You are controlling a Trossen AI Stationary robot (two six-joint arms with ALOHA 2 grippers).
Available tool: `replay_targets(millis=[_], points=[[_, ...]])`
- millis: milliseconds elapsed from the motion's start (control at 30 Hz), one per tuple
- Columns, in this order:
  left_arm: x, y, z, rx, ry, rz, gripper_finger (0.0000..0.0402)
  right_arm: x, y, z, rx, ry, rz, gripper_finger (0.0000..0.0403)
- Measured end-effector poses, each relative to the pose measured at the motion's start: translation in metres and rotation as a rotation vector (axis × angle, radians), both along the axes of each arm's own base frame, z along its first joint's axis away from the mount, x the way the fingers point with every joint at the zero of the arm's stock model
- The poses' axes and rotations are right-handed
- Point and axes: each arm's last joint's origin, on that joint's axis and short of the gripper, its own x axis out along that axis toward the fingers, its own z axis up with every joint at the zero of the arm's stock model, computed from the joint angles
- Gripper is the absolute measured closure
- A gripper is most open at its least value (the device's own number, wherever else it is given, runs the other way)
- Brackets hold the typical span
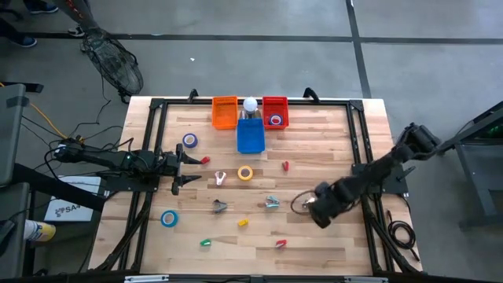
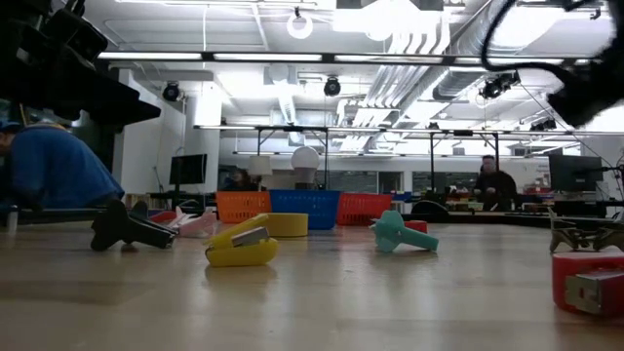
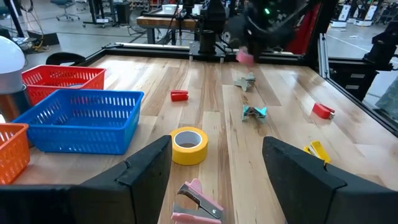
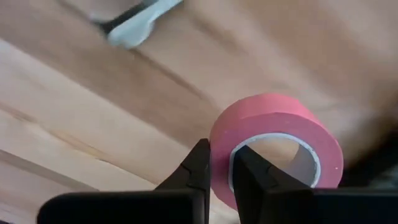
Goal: Pick and place Stapler, Stapler remover, tape
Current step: Put the pink tape into the red basket
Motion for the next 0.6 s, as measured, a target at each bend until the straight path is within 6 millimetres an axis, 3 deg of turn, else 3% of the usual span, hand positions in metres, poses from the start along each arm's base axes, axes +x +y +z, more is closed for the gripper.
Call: replay_targets(millis=[233, 600], points=[[0.000, 0.000, 0.000, 0.000, 0.000, 0.000, 0.0156, 0.012, -0.081, 0.043, -0.217, -0.099, 0.151, 0.0373], [0.000, 0.000, 0.000, 0.000, 0.000, 0.000, 0.0156, 0.041, -0.217, 0.062, -0.334, -0.492, 0.320, 0.0373]])
